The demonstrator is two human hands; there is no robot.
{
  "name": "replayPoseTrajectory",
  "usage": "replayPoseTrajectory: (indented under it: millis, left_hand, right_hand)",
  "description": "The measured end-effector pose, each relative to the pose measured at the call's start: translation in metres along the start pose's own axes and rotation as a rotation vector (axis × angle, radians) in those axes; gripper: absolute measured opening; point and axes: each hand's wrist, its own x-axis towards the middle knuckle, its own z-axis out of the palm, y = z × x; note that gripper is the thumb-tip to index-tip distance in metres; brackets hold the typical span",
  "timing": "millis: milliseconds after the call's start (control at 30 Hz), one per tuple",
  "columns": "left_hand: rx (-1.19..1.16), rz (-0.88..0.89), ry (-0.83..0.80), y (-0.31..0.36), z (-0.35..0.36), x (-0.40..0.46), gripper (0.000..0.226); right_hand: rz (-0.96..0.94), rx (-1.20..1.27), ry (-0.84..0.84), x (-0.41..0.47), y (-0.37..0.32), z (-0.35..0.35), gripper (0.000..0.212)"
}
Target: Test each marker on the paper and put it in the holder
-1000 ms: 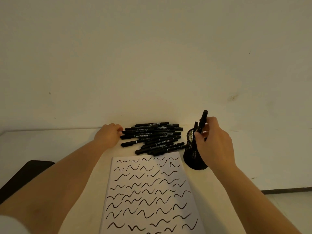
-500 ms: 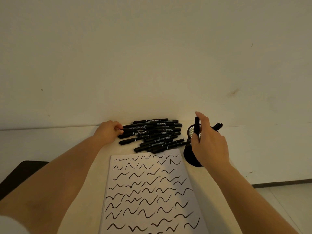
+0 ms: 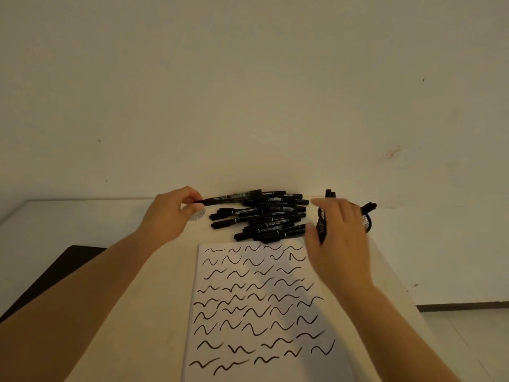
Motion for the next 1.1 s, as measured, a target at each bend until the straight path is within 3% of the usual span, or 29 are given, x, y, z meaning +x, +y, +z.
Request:
replayPoseTrajectory:
  millis: [67, 133, 200, 333, 400, 467, 533, 800, 933, 1033, 1100]
  left_hand:
    - [-0.035, 0.046, 0.001, 0.019, -0.007, -0.034, 0.024]
    - [-0.035, 0.091, -0.025, 0.036, -0.01, -0.069, 0.024]
    - [0.002, 0.128, -0.066, 0.046, -0.009, -0.099, 0.021]
    - [0.092, 0.192, -0.103, 0.051, -0.003, -0.149, 0.015]
    - [0.092, 0.241, -0.109, 0.051, -0.002, -0.168, 0.01]
    - [0.13, 0.331, -0.097, 0.052, -0.002, -0.184, 0.009]
    - [0.232, 0.459, -0.064, 0.053, -0.002, -0.196, 0.023]
    - [0.476, 0.676, 0.002, 0.058, -0.003, -0.222, 0.035]
    - [0.413, 0.607, -0.11, 0.064, -0.007, -0.23, 0.039]
    - [0.238, 0.451, -0.249, 0.068, -0.01, -0.232, 0.048]
    - [0.105, 0.35, -0.343, 0.069, -0.011, -0.234, 0.037]
  right_hand:
    - [0.094, 0.16, -0.225, -0.019, -0.019, 0.002, 0.031]
    - [0.304, 0.454, -0.54, -0.036, -0.038, 0.006, 0.027]
    - [0.504, 0.797, -0.678, -0.053, -0.052, 0.011, 0.025]
    - [0.618, 1.237, -0.577, -0.083, -0.066, 0.011, 0.012]
    - [0.659, 1.335, -0.513, -0.098, -0.07, 0.008, 0.019]
    - [0.751, 1.363, -0.453, -0.111, -0.075, 0.007, 0.029]
    - [0.807, 1.374, -0.439, -0.122, -0.08, 0.005, 0.033]
    - [0.727, 1.391, -0.555, -0.139, -0.09, -0.011, 0.028]
    - [0.681, 1.391, -0.556, -0.139, -0.088, -0.017, 0.033]
    - [0.588, 1.387, -0.549, -0.135, -0.086, -0.022, 0.026]
    - [0.534, 1.386, -0.557, -0.133, -0.083, -0.024, 0.024]
